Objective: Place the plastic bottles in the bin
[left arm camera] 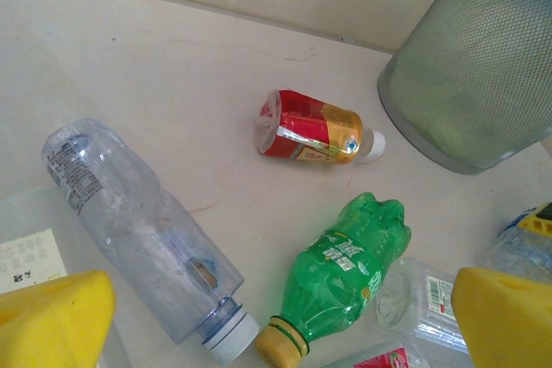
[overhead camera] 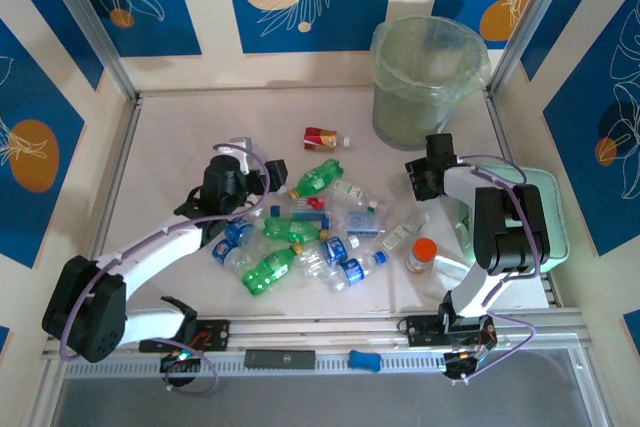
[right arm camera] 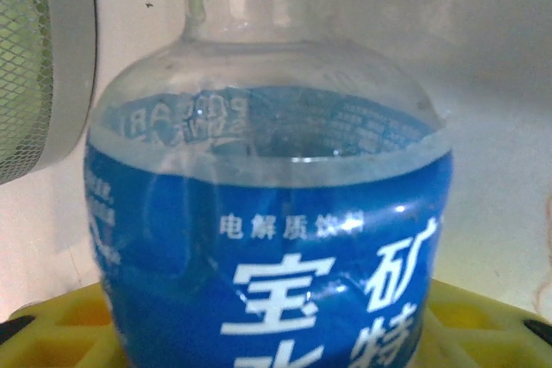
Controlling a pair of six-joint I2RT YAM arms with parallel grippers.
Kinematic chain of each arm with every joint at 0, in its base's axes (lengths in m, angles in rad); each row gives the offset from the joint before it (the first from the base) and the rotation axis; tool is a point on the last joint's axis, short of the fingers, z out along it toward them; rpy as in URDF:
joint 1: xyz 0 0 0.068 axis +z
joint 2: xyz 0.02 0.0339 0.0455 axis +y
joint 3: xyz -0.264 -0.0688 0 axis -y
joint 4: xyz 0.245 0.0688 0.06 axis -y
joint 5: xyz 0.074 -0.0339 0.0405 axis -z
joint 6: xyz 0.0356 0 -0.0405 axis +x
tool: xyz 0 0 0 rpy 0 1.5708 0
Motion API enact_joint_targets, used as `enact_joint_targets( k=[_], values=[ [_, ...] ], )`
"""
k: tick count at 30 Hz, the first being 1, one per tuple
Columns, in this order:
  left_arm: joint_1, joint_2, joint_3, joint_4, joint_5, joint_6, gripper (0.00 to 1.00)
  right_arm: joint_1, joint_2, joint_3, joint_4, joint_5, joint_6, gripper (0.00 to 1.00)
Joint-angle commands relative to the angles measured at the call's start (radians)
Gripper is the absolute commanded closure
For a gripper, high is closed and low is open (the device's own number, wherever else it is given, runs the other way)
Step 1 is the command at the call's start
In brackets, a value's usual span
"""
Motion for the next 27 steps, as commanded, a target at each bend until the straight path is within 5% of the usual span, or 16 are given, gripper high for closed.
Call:
enact_joint_targets(
  k=[1, 18, 27],
  values=[
    [-0.010, -0.023, -0.014, -0.005, -0.028, 0.019, 0.00, 0.005, -0.059, 0.007, -0.017, 0.036, -0.035, 0.46],
    [0.038, -0.020, -0.012, 0.006, -0.121, 0.073, 0.00, 0.048, -0.644, 0.012, -0.301, 0.247, -0.408, 0.50],
    [0.118, -0.029, -0.042, 0.013, -0.043, 0.007, 0.00, 0.052, -0.546, 0.333, -0.262, 0.184, -0.669, 0.50]
  ],
)
